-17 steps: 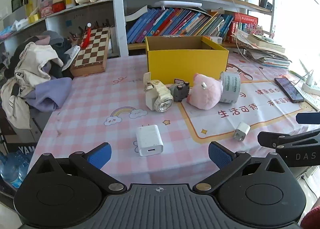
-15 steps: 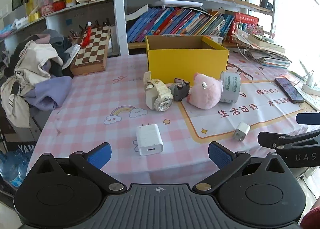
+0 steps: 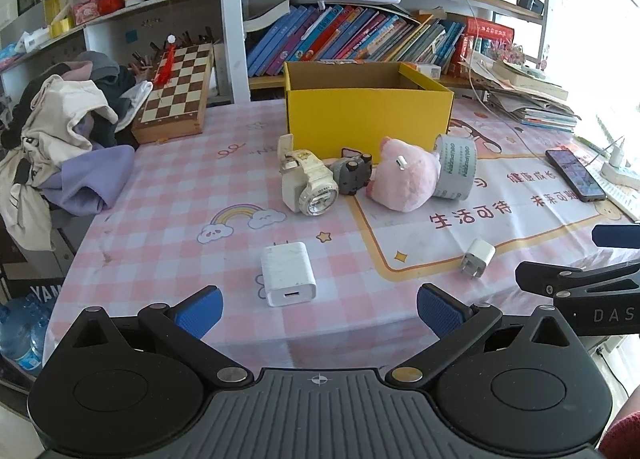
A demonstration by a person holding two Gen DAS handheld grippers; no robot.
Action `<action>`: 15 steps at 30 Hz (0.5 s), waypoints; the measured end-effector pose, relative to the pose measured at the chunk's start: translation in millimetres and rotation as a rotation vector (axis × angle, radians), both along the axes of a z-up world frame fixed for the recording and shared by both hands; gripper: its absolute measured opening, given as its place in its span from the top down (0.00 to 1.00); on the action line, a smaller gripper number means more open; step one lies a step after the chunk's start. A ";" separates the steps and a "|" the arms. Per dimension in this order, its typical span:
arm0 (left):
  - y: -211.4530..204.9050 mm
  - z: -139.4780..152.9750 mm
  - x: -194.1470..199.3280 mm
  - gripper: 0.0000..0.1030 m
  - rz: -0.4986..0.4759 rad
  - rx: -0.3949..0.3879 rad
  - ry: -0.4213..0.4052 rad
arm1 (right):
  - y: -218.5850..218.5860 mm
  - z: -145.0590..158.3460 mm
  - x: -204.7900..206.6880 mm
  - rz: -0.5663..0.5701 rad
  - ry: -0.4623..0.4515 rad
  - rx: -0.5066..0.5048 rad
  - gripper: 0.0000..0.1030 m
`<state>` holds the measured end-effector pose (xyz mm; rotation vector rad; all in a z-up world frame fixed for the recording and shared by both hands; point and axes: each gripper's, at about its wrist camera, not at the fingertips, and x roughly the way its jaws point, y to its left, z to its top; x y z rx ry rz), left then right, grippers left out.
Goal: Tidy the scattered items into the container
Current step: 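Move both tools toward the white charger cube and small white plug adapter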
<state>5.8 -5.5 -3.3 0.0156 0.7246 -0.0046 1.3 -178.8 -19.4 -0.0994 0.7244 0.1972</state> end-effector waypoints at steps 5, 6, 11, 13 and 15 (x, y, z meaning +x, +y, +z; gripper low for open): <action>-0.7 -1.0 0.9 0.00 -0.001 0.000 0.006 | 4.7 1.0 -1.2 0.006 0.003 0.001 0.00; -0.6 -1.2 1.2 0.00 -0.001 0.000 0.007 | 4.2 1.2 -1.0 0.005 0.004 0.002 0.00; -0.4 -2.2 2.3 0.00 -0.001 -0.002 0.015 | 3.0 0.2 0.9 0.007 0.009 0.002 0.00; 0.1 -2.7 2.9 0.00 -0.001 -0.004 0.020 | 2.7 -1.1 1.9 0.010 0.012 0.002 0.00; 0.9 -3.7 3.2 0.00 0.000 -0.008 0.026 | 3.4 -1.3 1.9 0.014 0.013 0.001 0.00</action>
